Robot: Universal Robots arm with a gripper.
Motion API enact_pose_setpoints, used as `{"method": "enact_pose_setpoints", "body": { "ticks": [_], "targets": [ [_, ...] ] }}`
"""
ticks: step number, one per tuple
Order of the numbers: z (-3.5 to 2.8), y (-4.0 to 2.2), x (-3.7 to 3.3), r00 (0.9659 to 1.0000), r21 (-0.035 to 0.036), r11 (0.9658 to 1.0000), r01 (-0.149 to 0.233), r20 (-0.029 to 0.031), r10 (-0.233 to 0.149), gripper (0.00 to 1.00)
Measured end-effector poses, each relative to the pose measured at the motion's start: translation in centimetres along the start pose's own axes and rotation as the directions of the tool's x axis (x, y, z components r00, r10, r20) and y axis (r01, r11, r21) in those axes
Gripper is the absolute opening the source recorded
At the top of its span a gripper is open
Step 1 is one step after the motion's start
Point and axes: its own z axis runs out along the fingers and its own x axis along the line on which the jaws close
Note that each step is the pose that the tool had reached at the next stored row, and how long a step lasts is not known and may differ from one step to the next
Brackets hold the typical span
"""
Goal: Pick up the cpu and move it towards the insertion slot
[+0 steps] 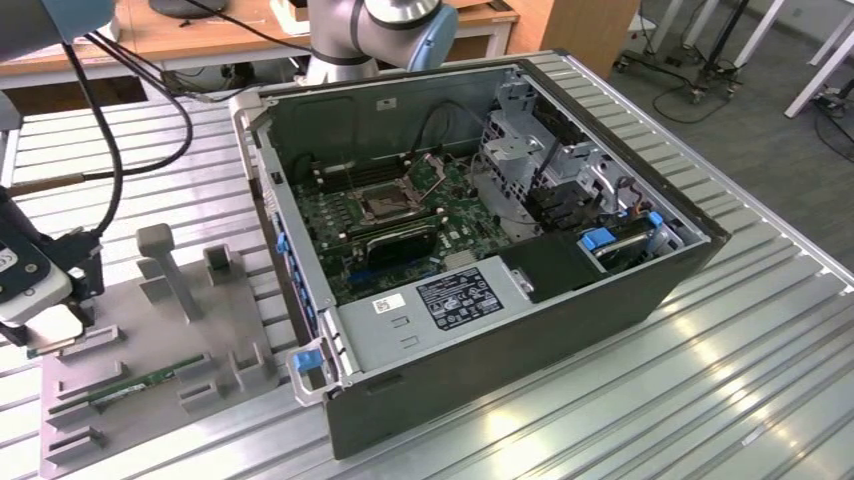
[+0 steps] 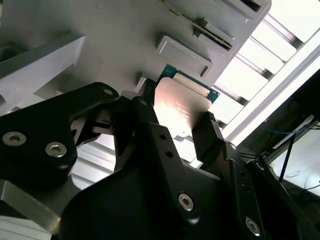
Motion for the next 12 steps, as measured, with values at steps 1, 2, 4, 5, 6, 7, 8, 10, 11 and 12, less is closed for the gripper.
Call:
{"method": "enact_pose_setpoints", "body": {
  "ticks": [1, 2, 4, 5, 6, 7, 8, 10, 11, 12],
  "targets": [
    [-0.24, 0.01, 0.00, 1.0000, 0.0000, 1.0000, 0.000, 0.0000, 0.000, 0.54],
    [-0.48, 0.02, 0.00, 1.0000, -0.0001, 1.0000, 0.000, 0.0001, 0.000, 0.54],
    [-0.82, 0.03, 0.00, 1.0000, 0.0000, 1.0000, 0.000, 0.0000, 0.000, 0.54],
    [-0.90, 0.04, 0.00, 1.0000, 0.0000, 1.0000, 0.000, 0.0000, 0.000, 0.54],
    [-0.93, 0.04, 0.00, 1.0000, -0.0001, 1.0000, 0.000, 0.0001, 0.000, 0.54],
    [-0.98, 0.04, 0.00, 1.0000, -0.0001, 1.0000, 0.000, 0.0001, 0.000, 0.54],
    [-1.05, 0.05, 0.00, 1.0000, 0.0000, 1.0000, 0.000, 0.0000, 0.000, 0.54],
    [-1.24, 0.05, 0.00, 1.0000, 0.0000, 1.0000, 0.000, 0.0000, 0.000, 0.54],
    [-1.32, 0.06, 0.00, 1.0000, 0.0000, 1.0000, 0.000, 0.0000, 0.000, 0.54],
    [-1.36, 0.06, 0.00, 1.0000, -0.0001, 1.0000, 0.000, 0.0001, 0.000, 0.54]
  ]
}}
